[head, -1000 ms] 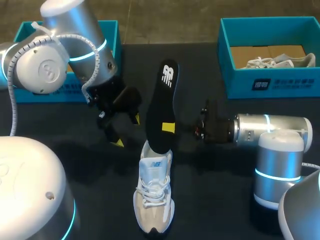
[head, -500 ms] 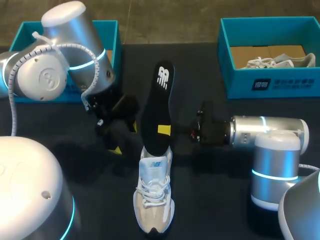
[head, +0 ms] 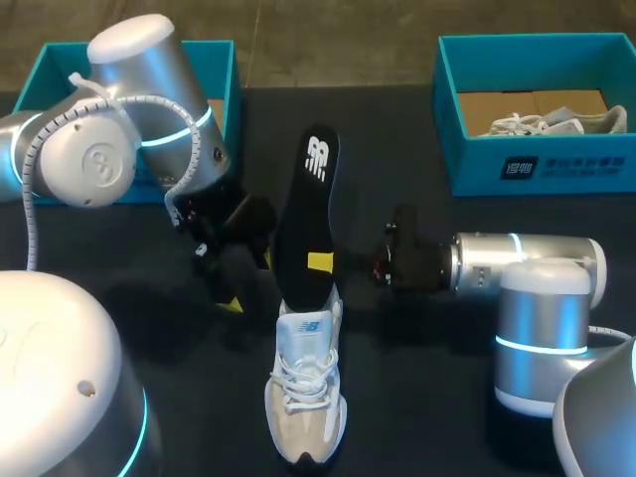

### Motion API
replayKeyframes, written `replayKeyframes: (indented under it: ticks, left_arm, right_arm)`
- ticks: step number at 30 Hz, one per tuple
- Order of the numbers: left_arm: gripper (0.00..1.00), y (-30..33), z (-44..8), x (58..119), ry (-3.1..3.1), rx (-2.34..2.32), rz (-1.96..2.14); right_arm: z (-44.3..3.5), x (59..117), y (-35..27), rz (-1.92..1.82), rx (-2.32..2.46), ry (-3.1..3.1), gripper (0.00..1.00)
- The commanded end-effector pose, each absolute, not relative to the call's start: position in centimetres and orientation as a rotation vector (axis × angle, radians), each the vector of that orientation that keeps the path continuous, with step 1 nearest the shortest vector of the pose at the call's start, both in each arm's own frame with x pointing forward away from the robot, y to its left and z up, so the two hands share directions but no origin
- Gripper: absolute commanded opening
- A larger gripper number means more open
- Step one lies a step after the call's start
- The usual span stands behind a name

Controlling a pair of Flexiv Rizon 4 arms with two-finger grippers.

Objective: Take the shoe out of the shoebox, open the shoe tongue, remove and reinsert the insole, then place the shoe into the shoebox

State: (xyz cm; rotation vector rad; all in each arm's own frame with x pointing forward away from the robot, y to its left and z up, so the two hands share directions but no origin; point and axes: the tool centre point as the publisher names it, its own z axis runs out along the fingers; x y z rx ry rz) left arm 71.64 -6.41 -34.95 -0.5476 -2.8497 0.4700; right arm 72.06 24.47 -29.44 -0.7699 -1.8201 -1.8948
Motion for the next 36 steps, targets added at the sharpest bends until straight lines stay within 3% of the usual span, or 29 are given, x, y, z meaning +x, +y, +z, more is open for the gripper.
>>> replayKeyframes:
  ticks: [1, 36]
  left_arm:
    - [1.0, -6.7, -35.2, 71.8, -2.847, -0.551, 0.457]
    - [1.0, -6.1, -35.6, 70.4, -2.93, -0.411, 0.493]
  right_arm:
    - [-29.5, 71.9, 25.0, -1.902, -0.787, -1.815, 0.0]
    - [-29.0, 70.6, 25.9, -1.93, -0.91, -1.807, 0.0]
